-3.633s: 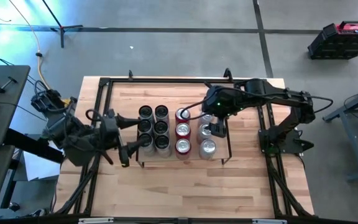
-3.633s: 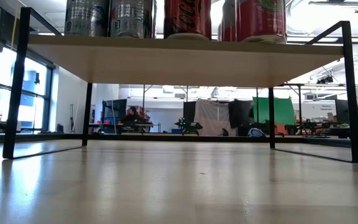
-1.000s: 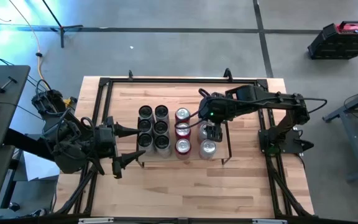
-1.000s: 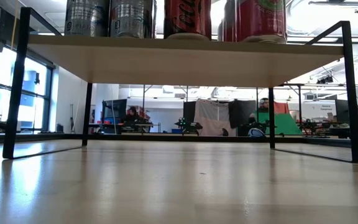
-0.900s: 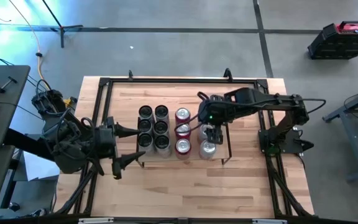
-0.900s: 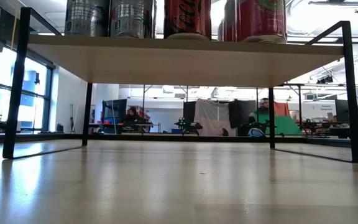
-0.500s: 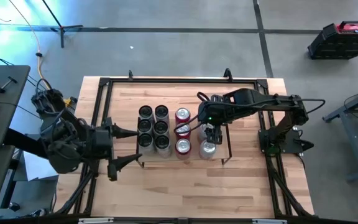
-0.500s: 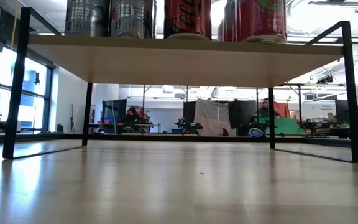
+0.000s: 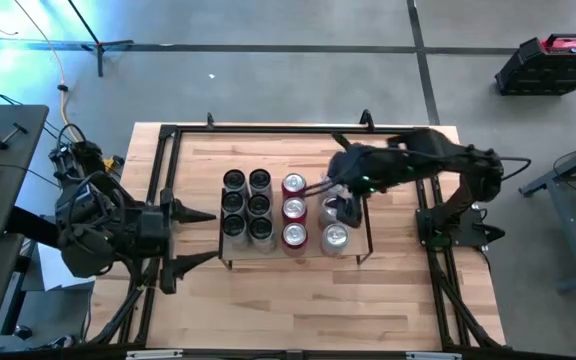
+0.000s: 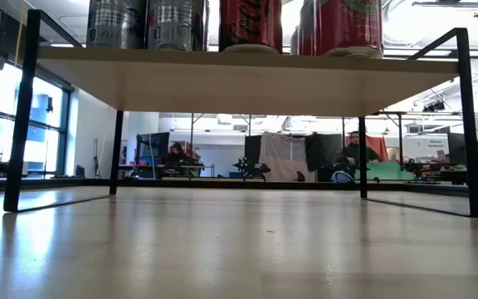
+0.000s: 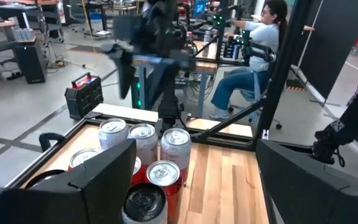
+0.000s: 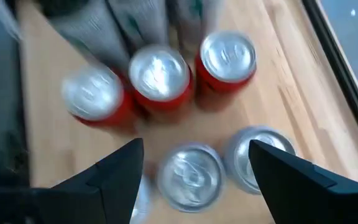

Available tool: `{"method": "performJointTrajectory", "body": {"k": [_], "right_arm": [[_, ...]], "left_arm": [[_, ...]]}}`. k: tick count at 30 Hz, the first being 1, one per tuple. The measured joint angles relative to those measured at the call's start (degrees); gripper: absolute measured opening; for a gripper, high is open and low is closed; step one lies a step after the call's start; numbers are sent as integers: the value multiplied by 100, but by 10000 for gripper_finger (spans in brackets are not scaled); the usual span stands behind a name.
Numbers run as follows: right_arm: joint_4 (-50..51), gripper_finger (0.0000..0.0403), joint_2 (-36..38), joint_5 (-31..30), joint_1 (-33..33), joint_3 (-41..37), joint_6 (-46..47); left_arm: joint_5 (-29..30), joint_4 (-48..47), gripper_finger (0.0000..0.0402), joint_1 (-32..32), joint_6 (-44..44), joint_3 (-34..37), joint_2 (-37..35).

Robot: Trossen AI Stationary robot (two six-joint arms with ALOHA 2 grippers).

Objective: Place canned beverage on shelf
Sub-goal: Adjust the soda cans on the shelf

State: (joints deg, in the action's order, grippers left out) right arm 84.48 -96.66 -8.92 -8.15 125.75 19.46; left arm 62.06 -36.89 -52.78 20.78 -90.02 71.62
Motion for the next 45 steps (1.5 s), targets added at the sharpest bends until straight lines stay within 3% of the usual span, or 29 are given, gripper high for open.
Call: {"method": "performJointTrajectory", "body": {"k": [5, 11, 18, 21, 30, 35, 42, 45], "right_arm": [[65, 275, 4, 12, -825, 398, 710], [78, 275, 0, -357, -1902, 132, 1845], [72, 275, -5, -625, -2288, -216, 2558], [-195, 275, -5, -705, -2311, -377, 2494], [-287, 275, -5, -1068, -2026, -893, 1009], [-196, 275, -5, -769, -1614, -1005, 974], [-123, 275, 0, 221, -986, -915, 189], [64, 275, -5, 216, -772, -924, 150]], "left_arm": [[17, 262, 323, -174, -325, 2, -40], [127, 799, 323, -369, -1136, 2, -191], [151, 1262, 323, -235, -2104, 2, -224], [80, 1335, 323, -103, -2093, 2, -226], [-56, 1236, 323, 312, -2144, 2, -97], [-140, 1250, 323, 386, -2439, 2, -29], [9, 1130, 323, 565, -2781, 2, -27], [4, 904, 323, 562, -2711, 2, -27]]}}
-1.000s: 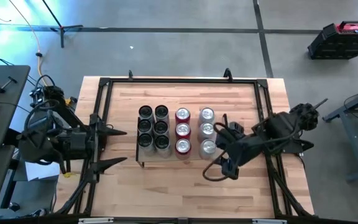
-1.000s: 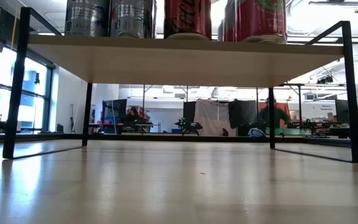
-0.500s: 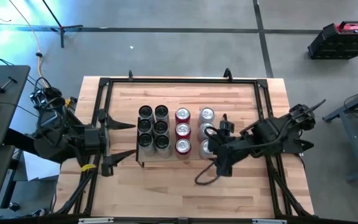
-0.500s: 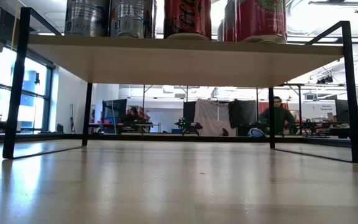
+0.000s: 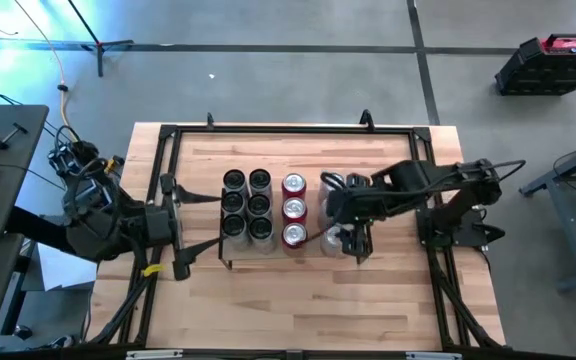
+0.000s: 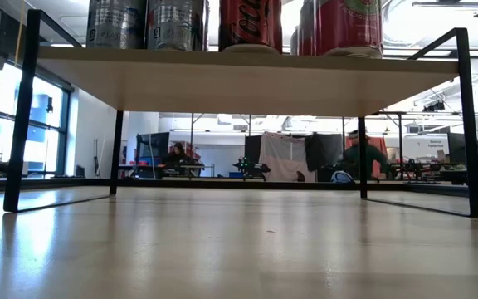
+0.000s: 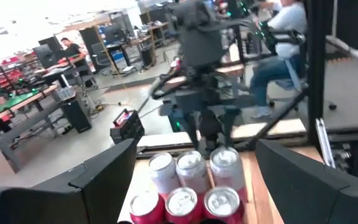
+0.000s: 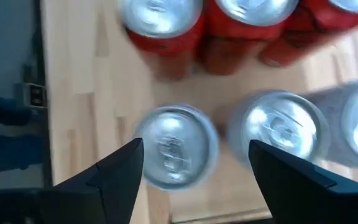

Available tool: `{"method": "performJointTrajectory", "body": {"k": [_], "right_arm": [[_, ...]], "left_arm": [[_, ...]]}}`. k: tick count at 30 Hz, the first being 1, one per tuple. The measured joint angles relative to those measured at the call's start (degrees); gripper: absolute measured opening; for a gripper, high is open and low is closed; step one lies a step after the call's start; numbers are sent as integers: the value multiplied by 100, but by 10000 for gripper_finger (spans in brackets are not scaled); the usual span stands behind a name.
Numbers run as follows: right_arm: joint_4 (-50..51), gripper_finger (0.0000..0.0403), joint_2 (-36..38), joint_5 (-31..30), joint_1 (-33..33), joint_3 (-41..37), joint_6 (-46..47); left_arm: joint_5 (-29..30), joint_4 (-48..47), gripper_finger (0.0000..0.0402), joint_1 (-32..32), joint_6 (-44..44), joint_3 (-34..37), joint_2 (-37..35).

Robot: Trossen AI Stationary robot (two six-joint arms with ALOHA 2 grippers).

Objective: Place canned beverage on shelf
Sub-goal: Adjust the soda cans on the shelf

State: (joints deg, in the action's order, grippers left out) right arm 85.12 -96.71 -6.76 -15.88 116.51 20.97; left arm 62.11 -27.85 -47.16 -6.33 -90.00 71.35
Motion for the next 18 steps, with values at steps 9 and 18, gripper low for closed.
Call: {"method": "performJointTrajectory", "body": {"k": [9, 18], "right_arm": [[-54, 275, -11, -630, -10, -54, 334], [9, 275, -13, -1148, -265, -117, 226]], "left_arm": [[-2, -464, 323, -42, 453, 2, 0], [-4, -1130, 323, -287, 1270, 4, 15]]}}
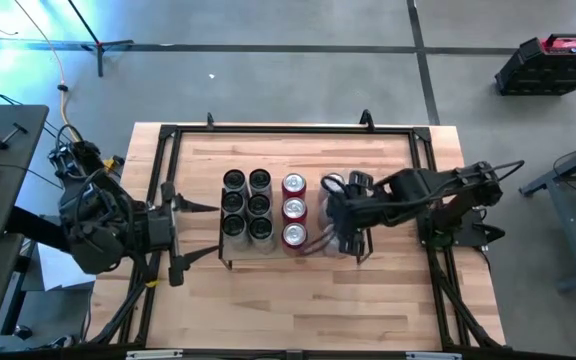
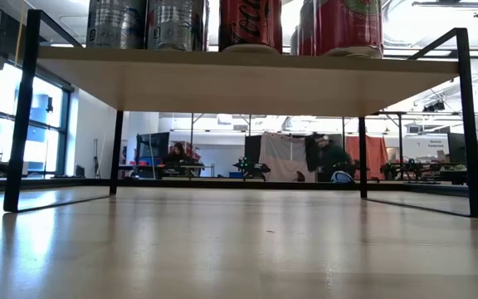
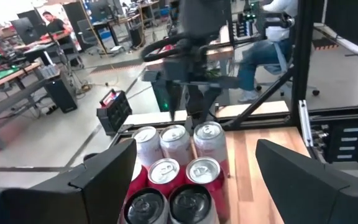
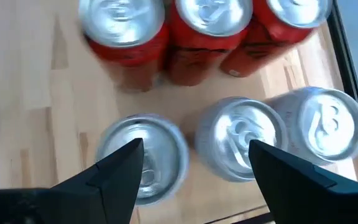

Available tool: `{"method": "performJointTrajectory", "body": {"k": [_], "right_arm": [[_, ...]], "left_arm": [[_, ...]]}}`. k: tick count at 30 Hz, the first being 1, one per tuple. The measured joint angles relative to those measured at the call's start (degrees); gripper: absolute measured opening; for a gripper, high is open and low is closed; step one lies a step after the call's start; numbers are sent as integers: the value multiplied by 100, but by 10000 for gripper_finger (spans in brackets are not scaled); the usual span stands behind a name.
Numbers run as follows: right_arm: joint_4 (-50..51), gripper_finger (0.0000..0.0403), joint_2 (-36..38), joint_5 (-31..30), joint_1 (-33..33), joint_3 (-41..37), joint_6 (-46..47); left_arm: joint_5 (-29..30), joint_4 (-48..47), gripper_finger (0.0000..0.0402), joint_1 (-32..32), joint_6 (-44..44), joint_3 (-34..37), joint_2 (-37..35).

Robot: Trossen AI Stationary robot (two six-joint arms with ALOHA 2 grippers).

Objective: Place canned beverage on shelf
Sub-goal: Adjust the soda cans on the shelf

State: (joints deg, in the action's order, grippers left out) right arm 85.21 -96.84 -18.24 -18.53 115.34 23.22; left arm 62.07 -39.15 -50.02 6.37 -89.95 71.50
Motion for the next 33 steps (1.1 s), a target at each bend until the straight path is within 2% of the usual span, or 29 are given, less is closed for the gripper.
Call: {"method": "performJointTrajectory", "body": {"k": [8, 16, 33], "right_arm": [[17, 276, -91, 584, 242, 1, -385], [-13, 275, -304, 716, 214, 29, -680], [192, 275, -203, 427, 280, 59, -524]], "left_arm": [[1, -8, 323, -10, 119, 0, 0], [1, -11, 323, -72, 197, 0, -2], [6, 132, 323, -68, 201, 0, -4]]}}
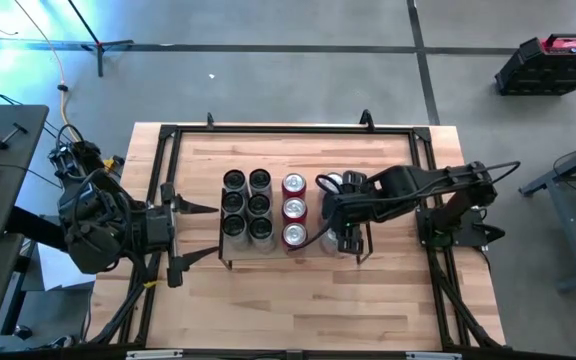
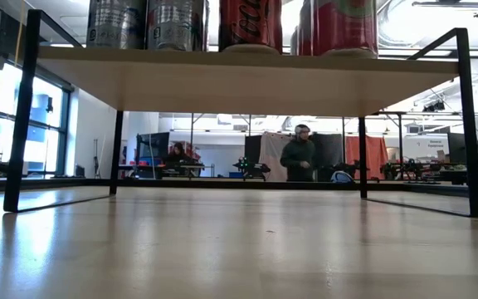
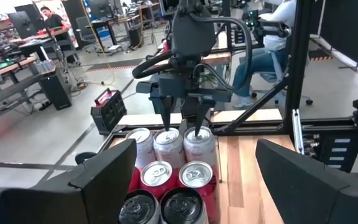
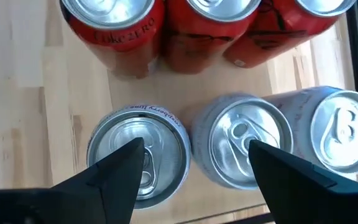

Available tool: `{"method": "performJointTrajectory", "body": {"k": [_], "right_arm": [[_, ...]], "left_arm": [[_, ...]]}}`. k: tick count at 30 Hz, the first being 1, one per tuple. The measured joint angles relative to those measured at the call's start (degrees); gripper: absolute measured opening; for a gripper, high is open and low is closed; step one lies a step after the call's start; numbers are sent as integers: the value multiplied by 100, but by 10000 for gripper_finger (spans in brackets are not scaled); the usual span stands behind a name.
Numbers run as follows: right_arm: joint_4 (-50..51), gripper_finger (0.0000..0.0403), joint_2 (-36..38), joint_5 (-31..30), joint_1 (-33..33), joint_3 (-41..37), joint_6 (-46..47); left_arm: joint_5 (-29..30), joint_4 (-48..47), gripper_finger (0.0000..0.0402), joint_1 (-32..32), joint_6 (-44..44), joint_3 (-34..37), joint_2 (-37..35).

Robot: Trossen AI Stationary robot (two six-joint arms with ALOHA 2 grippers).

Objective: Place canned beverage on shelf
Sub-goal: Adjust the soda cans on the shelf, then return to Home Position

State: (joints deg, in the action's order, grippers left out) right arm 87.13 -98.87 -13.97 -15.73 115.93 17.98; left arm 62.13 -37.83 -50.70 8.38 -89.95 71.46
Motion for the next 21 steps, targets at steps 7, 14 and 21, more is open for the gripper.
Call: {"method": "performJointTrajectory", "body": {"k": [7, 14, 21], "right_arm": [[93, 275, 9, -104, -32, 522, 245], [169, 275, 10, -100, -245, 829, 537], [298, 275, 79, 123, -685, 809, 890]], "left_arm": [[2, 310, 323, -2, -150, 0, 0], [0, 576, 323, -2, -306, -2, -11], [-4, 693, 323, -4, -358, -2, -128]]}}
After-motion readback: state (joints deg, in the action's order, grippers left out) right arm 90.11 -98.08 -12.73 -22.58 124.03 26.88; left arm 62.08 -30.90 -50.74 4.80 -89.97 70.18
